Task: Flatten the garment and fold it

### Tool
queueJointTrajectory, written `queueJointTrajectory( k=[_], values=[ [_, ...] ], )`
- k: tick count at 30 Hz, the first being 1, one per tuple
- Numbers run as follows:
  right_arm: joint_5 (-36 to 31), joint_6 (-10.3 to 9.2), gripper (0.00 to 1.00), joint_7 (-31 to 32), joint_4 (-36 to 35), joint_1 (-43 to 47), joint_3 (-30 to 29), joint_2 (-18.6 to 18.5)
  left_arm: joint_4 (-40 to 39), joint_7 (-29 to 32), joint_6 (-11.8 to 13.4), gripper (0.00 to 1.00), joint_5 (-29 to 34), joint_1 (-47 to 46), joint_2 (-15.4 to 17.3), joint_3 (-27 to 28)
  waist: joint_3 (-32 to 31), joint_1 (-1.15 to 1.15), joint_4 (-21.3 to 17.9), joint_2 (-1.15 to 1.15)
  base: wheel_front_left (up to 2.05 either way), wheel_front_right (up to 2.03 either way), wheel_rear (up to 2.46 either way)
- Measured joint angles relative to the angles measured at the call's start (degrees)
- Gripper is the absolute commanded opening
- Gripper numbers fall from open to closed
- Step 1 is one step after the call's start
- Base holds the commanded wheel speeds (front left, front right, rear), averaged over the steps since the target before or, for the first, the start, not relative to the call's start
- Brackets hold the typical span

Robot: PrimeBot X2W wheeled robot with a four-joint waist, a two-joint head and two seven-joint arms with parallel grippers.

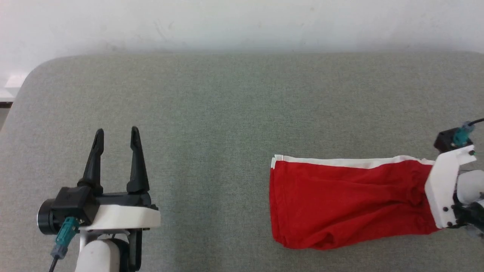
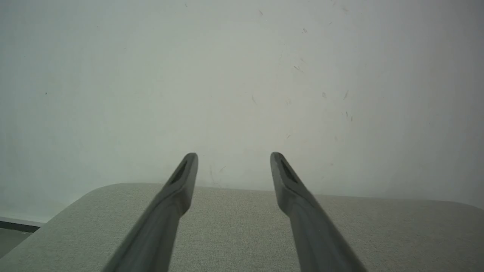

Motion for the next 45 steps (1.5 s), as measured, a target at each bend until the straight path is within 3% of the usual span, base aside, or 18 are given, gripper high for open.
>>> queueJointTrajectory(
  k=[7, 13, 23, 28, 35, 36, 37, 38, 45],
  values=[
    [5.2, 0.0, 0.0, 4.0, -11.2, 2.3, 5.1, 2.0, 0.0, 0.0, -0.5, 1.0, 0.3, 1.0, -0.4, 0.0, -1.2, 0.0, -0.4, 0.0, 0.0, 0.0, 0.0],
    [6.7, -0.01, 0.0, 3.4, -12.9, 2.2, 11.0, 6.2, 0.1, 0.0, -1.1, 1.0, 0.3, 0.9, -0.6, 0.3, -1.4, 0.0, 0.4, 0.0, 0.0, 0.0, 0.0],
    [3.6, -0.01, 0.0, -0.3, -4.3, -4.2, 20.5, 12.4, 0.3, 0.0, -2.0, 1.0, 0.3, 0.6, -0.9, 0.2, -0.3, 0.0, 2.8, 0.0, 0.0, 0.0, 0.0],
    [2.7, -0.01, 0.0, -2.4, 1.5, -6.9, 22.6, 15.5, 0.7, 0.0, -2.0, 1.0, 0.2, 0.3, -1.0, -0.3, 0.8, 0.0, 4.4, 0.0, 0.0, 0.0, 0.0],
    [0.8, -0.01, 0.0, -5.6, 8.7, -8.4, 25.0, 16.7, 0.8, 0.0, -2.0, 1.0, 0.2, -0.7, -1.0, -0.2, 1.9, 0.01, 6.2, 0.0, 0.0, 0.0, 0.0],
    [0.4, -0.01, 0.06, -6.4, 9.5, -8.6, 25.2, 16.8, 0.8, 0.0, -2.0, 1.0, 0.2, -0.7, -1.0, -0.2, 2.0, 0.01, 6.4, 0.0, 0.0, 0.0, 0.0],
    [0.2, -0.01, 0.5, -7.0, 10.0, -8.8, 25.6, 16.9, 0.8, 0.0, -2.0, 1.0, 0.2, -0.7, -1.0, -0.1, 2.1, 0.01, 6.4, 0.0, 0.0, 0.0, 0.0],
    [0.2, -0.01, 1.0, -7.5, 10.5, -9.1, 26.2, 17.0, 0.8, 0.0, -2.0, 1.0, 0.2, -0.7, -1.0, -0.1, 2.1, 0.0, 6.4, 0.0, 0.0, 0.0, 0.0],
    [3.1, -0.01, 1.0, -10.5, 8.7, -10.8, 29.4, 17.4, 0.9, 0.0, -2.0, 1.0, 0.2, -0.6, -1.0, 0.3, 1.2, 0.0, 4.9, 0.0, 0.0, 0.0, 0.0]
  ],
)
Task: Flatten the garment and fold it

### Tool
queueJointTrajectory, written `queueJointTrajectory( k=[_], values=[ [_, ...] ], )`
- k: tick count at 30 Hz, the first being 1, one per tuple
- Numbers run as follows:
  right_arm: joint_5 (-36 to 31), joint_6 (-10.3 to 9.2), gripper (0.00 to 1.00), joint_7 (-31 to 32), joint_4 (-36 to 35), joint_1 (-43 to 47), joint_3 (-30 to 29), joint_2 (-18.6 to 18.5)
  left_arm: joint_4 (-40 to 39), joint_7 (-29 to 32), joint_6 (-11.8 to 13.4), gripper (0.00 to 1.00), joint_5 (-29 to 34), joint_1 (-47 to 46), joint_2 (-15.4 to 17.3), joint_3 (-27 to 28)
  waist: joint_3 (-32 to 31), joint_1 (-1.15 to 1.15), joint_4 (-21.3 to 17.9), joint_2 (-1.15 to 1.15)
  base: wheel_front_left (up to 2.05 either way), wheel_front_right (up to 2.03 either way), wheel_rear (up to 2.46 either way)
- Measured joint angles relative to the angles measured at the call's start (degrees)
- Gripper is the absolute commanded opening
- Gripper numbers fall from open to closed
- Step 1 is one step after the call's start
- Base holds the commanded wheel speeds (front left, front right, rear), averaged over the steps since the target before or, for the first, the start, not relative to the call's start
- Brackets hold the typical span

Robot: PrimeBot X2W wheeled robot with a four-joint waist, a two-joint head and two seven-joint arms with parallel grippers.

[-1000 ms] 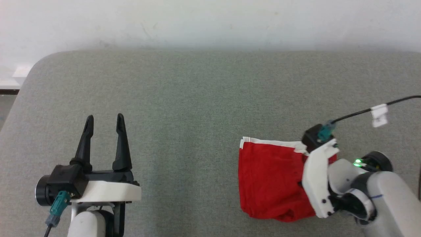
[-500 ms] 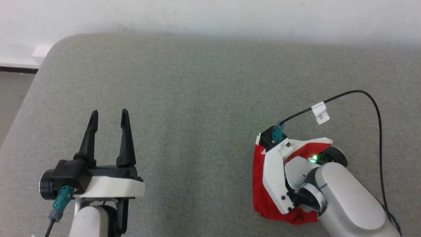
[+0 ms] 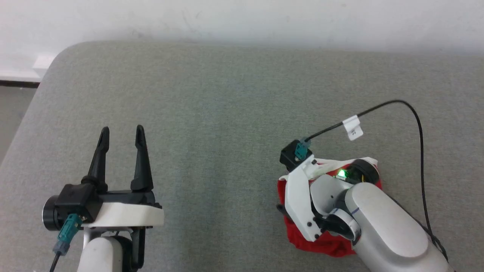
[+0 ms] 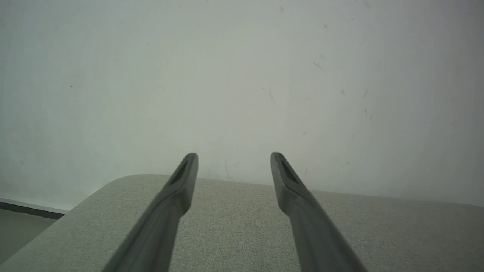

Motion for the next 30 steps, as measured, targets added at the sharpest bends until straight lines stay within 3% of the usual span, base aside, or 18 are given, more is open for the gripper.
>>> queueJointTrajectory(
  k=[4, 7, 10, 14, 17, 20, 30],
  values=[
    [2.6, 0.0, 1.0, -1.5, -5.1, -0.4, -0.7, -0.3, 0.0, 0.0, 0.0, 1.0, 0.0, 0.3, 0.0, 0.4, -0.8, 0.0, -1.5, 0.0, 0.0, 0.0, 0.0],
    [3.2, 0.0, 1.0, -2.8, -9.6, -0.1, -4.3, -0.8, 0.0, 0.0, 0.0, 1.0, 0.3, 0.7, -0.1, 0.8, -1.4, 0.0, -2.8, 0.0, 0.0, 0.0, 0.0],
    [0.0, 0.0, 1.0, -4.3, -14.6, 2.7, -11.4, -3.4, -0.2, 0.0, 0.0, 1.0, 1.1, 1.4, -0.1, 1.3, -2.1, 0.0, -4.8, 0.0, 0.0, 0.0, 0.0],
    [-3.7, 0.0, 1.0, -4.8, -15.7, 6.9, -17.0, -4.8, -0.4, 0.0, 0.0, 1.0, 1.2, 1.4, -0.2, 1.2, -2.4, 0.0, -6.0, 0.0, 0.0, 0.0, 0.0],
    [-7.3, -0.04, 1.0, -5.2, -15.5, 12.3, -21.6, -4.9, -0.6, 0.0, 0.0, 1.0, 1.4, 1.4, -0.2, 1.0, -2.3, -0.01, -6.8, 0.0, 0.0, 0.0, 0.0],
    [-8.1, -0.04, 1.0, -5.8, -14.7, 13.8, -22.3, -3.8, -0.6, 0.0, 0.0, 1.0, 1.4, 1.4, -0.2, 0.9, -1.9, 0.0, -6.9, 0.0, 0.0, 0.0, 0.0],
    [-13.2, -0.04, 1.0, -9.8, -4.2, 14.6, -19.8, -1.6, -0.7, 0.0, 0.0, 1.0, 1.5, 1.3, -0.2, 0.4, -0.2, 0.0, -5.8, 0.0, 0.0, 0.0, 0.0]
  ],
)
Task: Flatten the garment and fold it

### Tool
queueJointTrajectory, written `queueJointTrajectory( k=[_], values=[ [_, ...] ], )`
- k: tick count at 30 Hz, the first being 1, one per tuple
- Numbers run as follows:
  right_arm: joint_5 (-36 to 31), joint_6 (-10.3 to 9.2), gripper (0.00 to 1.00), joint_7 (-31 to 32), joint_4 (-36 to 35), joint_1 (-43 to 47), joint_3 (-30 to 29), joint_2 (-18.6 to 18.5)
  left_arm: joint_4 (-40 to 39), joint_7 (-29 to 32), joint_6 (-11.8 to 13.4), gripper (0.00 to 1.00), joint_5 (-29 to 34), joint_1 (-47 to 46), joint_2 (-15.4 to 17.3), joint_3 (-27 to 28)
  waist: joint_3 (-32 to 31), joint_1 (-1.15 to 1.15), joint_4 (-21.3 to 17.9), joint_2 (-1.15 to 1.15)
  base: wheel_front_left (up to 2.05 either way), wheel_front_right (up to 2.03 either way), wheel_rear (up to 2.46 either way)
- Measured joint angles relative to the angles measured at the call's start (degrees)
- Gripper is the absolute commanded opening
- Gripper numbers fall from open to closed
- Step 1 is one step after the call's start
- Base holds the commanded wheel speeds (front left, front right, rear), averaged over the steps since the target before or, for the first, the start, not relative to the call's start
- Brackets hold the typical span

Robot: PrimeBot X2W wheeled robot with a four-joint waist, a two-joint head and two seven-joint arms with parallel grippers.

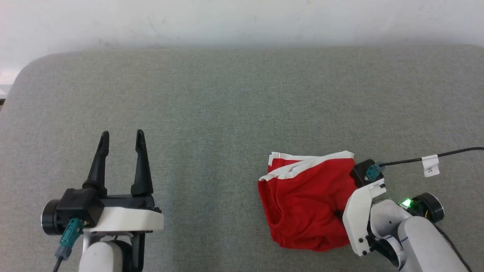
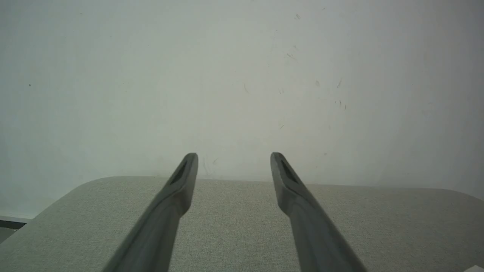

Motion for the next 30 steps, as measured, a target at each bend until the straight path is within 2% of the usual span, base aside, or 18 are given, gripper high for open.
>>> queueJointTrajectory(
  k=[5, 6, 8, 13, 18, 21, 25, 30],
  values=[
    [-0.2, 0.0, 1.0, -1.3, 4.0, -1.2, -0.1, 0.5, 0.1, 0.0, 0.0, 1.0, 0.0, 0.0, 0.0, 0.1, 0.4, 0.0, 0.5, 0.0, 0.0, 0.0, 0.0],
    [-0.2, 0.01, 0.49, -1.3, 4.7, -1.6, -0.1, 0.6, 0.1, 0.0, 0.0, 1.0, 0.0, 0.0, 0.0, 0.1, 0.4, -0.01, 0.5, 0.0, 0.0, 0.0, 0.0],
    [0.0, 0.05, 0.0, -1.4, 5.6, -2.0, -0.1, 0.7, 0.1, 0.0, 0.0, 1.0, 0.0, 0.0, 0.0, 0.2, 0.4, -0.01, 0.5, 0.0, 0.0, 0.0, 0.0],
    [1.5, 0.07, 0.0, -2.8, 6.7, -3.2, 1.9, 0.5, 0.2, 0.0, 0.1, 1.0, 0.0, 0.0, 0.0, 0.4, 0.2, 0.0, -0.1, 0.0, 0.0, 0.0, 0.0],
    [3.6, 0.05, 0.0, -2.9, 5.0, -5.5, 8.6, -2.8, -0.3, 0.0, 1.0, 1.0, 0.0, 0.1, 0.0, 0.8, 0.2, 0.0, -2.6, 0.0, 0.0, 0.0, 0.0],
    [5.5, 0.05, 0.0, -2.9, 3.8, -8.3, 14.4, -6.5, -0.9, 0.0, 1.3, 1.0, 0.0, 0.1, 0.0, 2.0, 0.4, 0.0, -5.1, 0.0, 0.0, 0.0, 0.0],
    [9.1, 0.07, 0.0, -3.7, 3.0, -14.0, 21.8, -10.9, -3.5, 0.0, 3.2, 1.0, -0.5, 0.3, 0.0, 4.0, 1.0, 0.0, -9.6, 0.0, 0.0, 0.0, 0.0],
    [11.8, 0.05, 0.0, -7.9, 6.0, -21.2, 26.0, -14.7, -5.8, 0.0, 3.7, 1.0, -0.4, 0.2, -0.1, 5.8, 2.7, 0.0, -16.1, 0.0, 0.0, 0.0, 0.0]
  ],
)
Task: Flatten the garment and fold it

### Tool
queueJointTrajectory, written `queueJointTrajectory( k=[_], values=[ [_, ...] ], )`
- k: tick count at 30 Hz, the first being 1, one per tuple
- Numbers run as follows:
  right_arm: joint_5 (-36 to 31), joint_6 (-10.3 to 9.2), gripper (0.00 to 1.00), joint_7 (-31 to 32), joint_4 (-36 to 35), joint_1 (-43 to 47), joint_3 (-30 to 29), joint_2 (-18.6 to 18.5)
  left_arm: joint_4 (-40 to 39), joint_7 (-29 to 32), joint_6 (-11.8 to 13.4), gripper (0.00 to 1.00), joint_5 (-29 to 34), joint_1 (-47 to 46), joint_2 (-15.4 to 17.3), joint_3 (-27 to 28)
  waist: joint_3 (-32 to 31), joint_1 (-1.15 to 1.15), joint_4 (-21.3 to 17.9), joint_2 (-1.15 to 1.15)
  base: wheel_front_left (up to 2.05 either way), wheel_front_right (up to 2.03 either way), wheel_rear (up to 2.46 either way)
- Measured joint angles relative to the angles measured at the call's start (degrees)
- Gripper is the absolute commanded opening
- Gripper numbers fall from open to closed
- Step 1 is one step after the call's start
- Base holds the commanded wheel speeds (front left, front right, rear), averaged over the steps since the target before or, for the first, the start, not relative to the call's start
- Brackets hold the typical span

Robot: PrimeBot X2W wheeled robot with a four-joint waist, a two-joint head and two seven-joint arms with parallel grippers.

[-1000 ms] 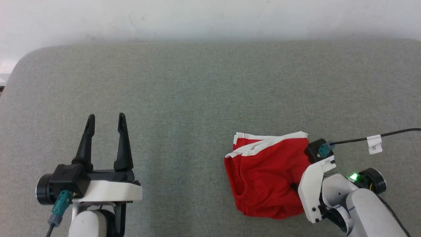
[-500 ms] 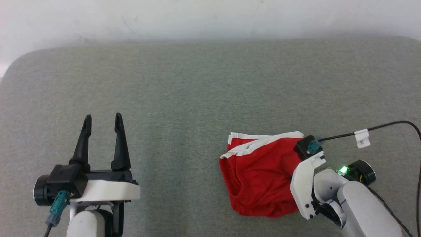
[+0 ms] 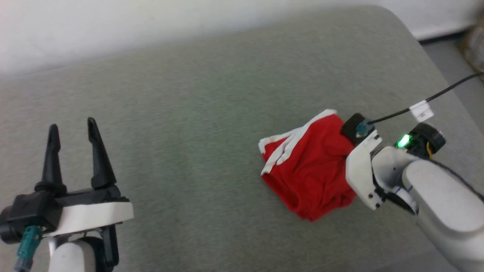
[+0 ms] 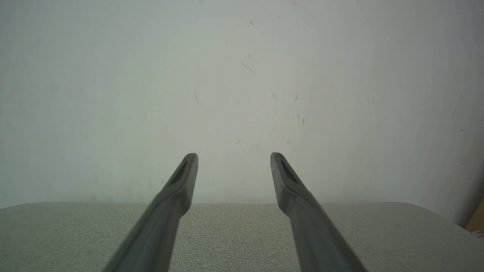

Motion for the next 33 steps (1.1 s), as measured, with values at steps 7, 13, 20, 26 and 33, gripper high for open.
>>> queueJointTrajectory(
  k=[7, 13, 20, 26, 33],
  values=[
    [2.0, 0.0, 0.0, -6.8, 8.1, -6.3, -0.6, -1.3, -2.8, 0.0, 0.1, 1.0, 1.4, -1.8, 0.2, 0.9, 4.6, 0.0, -7.0, 0.0, 0.0, 0.0, 0.0],
    [2.2, 0.01, 0.0, -12.4, 15.9, -10.8, -2.9, -2.6, -3.5, 0.0, -0.3, 1.0, 2.7, -3.9, 1.6, 0.2, 10.5, 0.01, -9.7, 0.0, 0.0, 0.0, 0.0],
    [1.8, 0.01, 0.0, -16.4, 24.9, -14.9, -6.4, -5.1, -4.2, 0.6, -0.8, 1.0, 4.4, -5.7, 3.1, -1.1, 17.3, 0.01, -9.9, 0.0, 0.0, 0.0, 0.0],
    [-0.2, 0.01, 0.0, -19.3, 31.9, -18.4, -10.3, -7.2, -5.4, 1.3, -0.8, 1.0, 4.5, -6.3, 4.1, -1.2, 21.3, 0.01, -8.7, 0.0, 0.0, 0.0, 0.0],
    [-3.0, 0.02, 0.18, -22.9, 38.7, -20.7, -15.6, -8.4, -6.0, 1.7, -0.8, 1.0, 4.9, -6.3, 4.6, -1.4, 22.6, 0.0, -6.7, 0.0, 0.0, 0.0, 0.0]
  ],
)
